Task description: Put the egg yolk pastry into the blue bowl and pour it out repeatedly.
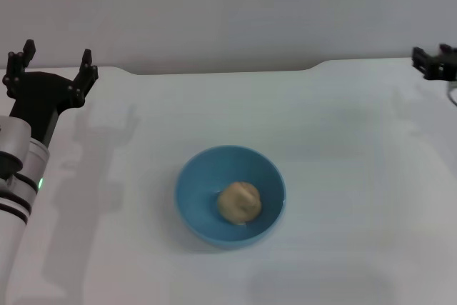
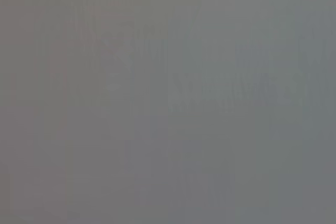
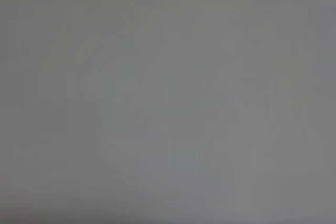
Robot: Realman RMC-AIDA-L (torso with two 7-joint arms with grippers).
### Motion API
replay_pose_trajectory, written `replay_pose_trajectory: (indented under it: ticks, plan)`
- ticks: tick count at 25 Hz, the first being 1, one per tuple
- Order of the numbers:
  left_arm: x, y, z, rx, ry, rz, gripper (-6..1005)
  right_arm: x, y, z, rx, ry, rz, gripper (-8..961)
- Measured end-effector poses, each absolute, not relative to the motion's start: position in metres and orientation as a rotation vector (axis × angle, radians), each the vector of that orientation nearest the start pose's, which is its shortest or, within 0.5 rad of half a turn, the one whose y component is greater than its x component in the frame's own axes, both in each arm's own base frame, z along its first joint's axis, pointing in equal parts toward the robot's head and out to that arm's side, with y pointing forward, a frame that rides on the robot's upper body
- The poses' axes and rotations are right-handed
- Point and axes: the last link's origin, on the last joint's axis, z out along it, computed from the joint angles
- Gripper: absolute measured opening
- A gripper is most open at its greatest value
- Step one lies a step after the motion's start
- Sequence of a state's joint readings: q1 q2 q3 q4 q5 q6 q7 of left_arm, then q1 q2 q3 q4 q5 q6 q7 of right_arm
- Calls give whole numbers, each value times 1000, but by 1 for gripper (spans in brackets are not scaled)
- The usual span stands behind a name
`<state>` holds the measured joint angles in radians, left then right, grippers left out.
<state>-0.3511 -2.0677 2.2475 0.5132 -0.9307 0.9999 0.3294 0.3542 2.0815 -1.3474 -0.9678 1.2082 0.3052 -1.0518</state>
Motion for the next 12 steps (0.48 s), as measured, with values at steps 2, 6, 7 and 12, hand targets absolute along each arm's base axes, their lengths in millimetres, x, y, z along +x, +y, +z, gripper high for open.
replay_pose_trajectory:
  ticks: [2, 6, 7, 12]
  plan:
    - [-292, 340, -31, -1585, -389, -535, 865, 286, 406, 25, -1743, 775, 278, 429]
    - [-293, 339, -31, -1585, -393, -529, 865, 275, 396, 7, -1620, 537, 209, 429]
    - [-294, 338, -31, -1586, -394, -528, 864, 273, 392, 3, -1595, 487, 200, 429]
    - [-294, 338, -31, -1590, -395, -525, 864, 267, 362, -18, -1467, 262, 273, 429]
